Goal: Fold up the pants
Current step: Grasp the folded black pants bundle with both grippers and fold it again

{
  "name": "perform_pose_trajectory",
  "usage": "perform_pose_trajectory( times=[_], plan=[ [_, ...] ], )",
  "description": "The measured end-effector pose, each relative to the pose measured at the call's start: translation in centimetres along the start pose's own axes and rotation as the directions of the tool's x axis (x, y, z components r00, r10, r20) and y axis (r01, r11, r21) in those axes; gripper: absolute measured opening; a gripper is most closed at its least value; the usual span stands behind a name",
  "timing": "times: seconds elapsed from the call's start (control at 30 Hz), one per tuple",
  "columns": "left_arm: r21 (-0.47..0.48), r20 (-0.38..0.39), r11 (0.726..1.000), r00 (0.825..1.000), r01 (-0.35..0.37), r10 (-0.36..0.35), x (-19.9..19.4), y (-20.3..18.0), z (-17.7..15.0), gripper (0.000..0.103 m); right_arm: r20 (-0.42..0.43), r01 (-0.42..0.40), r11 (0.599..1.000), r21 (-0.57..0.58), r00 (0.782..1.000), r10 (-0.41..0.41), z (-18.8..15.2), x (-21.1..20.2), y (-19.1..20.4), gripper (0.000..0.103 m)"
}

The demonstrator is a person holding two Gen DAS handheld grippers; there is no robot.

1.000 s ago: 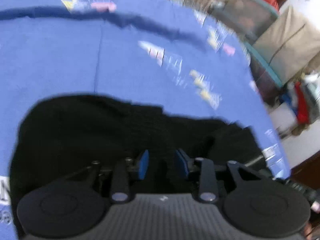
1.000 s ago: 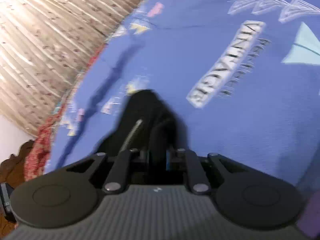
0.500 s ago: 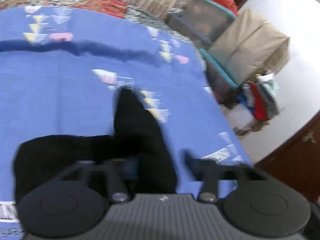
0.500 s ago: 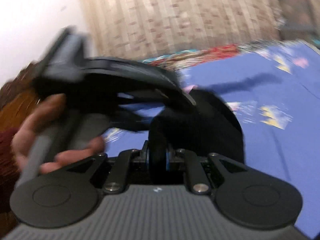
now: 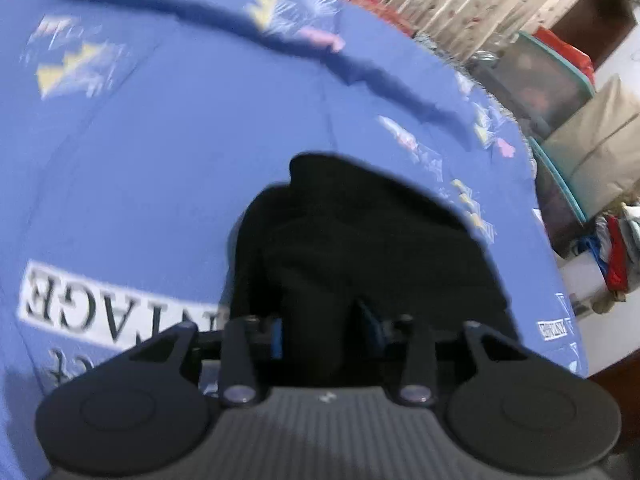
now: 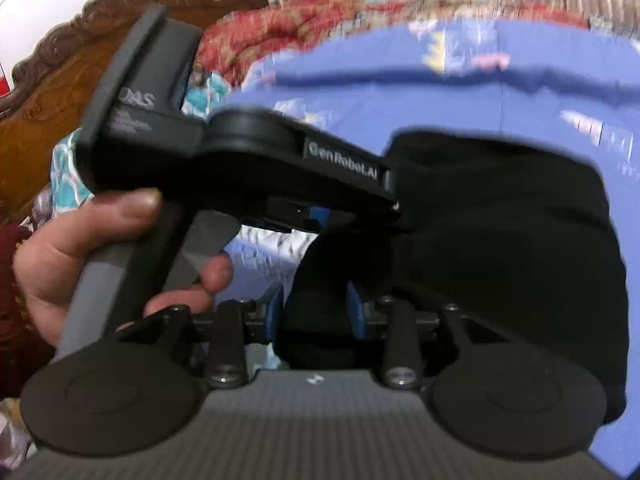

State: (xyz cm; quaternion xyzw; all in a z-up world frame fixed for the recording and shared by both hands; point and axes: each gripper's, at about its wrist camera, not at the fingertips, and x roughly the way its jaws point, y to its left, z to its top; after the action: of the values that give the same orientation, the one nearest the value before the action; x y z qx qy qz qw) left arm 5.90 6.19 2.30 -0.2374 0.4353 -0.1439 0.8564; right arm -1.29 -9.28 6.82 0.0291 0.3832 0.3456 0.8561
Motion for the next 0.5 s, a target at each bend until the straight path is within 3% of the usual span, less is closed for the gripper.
perform_pose_trajectory(
  times=[0.1,0.23,0.3,0.37,0.5],
  plan=[
    [-0.022,0.044,0.999,0.999,0.032,-0.031,-1.4,0.1,0.3,0.044,0.093,-0.078,0.996,0.048,0.993,0.073,0.5,-4.1,-1.1,0.037],
    [-0.046,0.124,0.997,0.99,0.067,-0.06,-4.8,-0.4,0.5,0.06,0.227,0.049,0.99,0.132,0.971,-0.078,0.7,-9.3,-4.6,0.037],
    [-0.023,0.129,0.996,0.988,0.089,-0.086,-5.4,-1.3,0.4,0.061,0.224,0.106,0.97,0.217,0.962,-0.155,-0.4,-10.4,-6.8,0.034],
    [0.018,0.126,0.998,0.99,0.06,-0.062,-5.3,-2.5,-0.4,0.061,0.189,0.134,0.935,0.327,0.96,-0.204,-1.4,-10.6,-9.3,0.028],
    [0.125,0.083,0.986,0.992,-0.108,0.099,-3.5,-3.4,-2.5,0.059,0.083,0.107,0.913,0.393,0.985,-0.151,-3.8,-9.6,-10.1,0.027]
  ],
)
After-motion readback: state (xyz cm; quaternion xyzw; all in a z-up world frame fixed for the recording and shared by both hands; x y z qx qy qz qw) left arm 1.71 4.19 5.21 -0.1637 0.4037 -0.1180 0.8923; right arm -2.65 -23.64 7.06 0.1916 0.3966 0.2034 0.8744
